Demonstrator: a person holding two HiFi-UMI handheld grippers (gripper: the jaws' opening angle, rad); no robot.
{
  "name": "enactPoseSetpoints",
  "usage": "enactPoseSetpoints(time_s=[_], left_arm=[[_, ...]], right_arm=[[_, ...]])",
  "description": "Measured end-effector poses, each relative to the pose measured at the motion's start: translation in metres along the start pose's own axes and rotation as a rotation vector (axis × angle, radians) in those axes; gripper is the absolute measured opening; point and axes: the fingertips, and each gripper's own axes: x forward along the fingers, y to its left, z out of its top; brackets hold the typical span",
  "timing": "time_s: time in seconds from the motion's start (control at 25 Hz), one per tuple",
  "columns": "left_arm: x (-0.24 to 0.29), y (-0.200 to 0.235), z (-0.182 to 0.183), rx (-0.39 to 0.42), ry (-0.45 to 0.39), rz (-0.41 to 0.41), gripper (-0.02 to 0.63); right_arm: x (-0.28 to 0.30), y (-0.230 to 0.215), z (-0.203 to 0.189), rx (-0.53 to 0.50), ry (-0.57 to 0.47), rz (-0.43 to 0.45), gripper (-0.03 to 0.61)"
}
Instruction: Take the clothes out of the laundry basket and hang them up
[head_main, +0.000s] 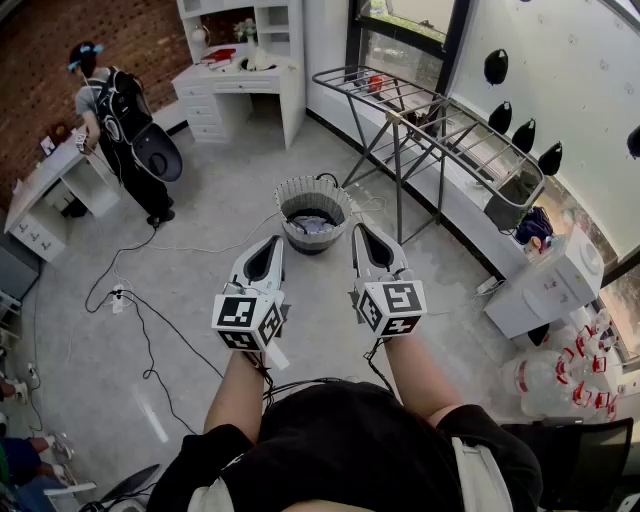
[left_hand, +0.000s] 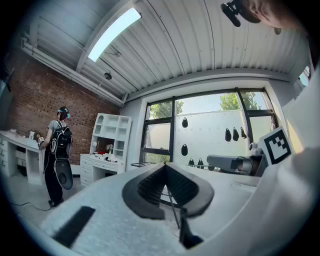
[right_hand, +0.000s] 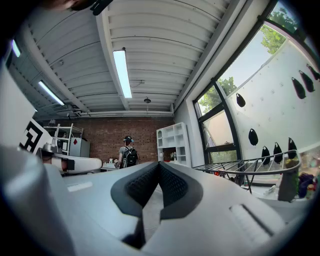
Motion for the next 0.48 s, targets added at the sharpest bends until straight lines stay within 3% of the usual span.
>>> enactPoseSetpoints(time_s=[0.48], left_arm=[[-0.018,0.033,0.004,-0.016,-0.021,-0.029,0.006]], right_arm=[[0.017,0.046,-0.007,-0.038,0.02,0.003,0.013]])
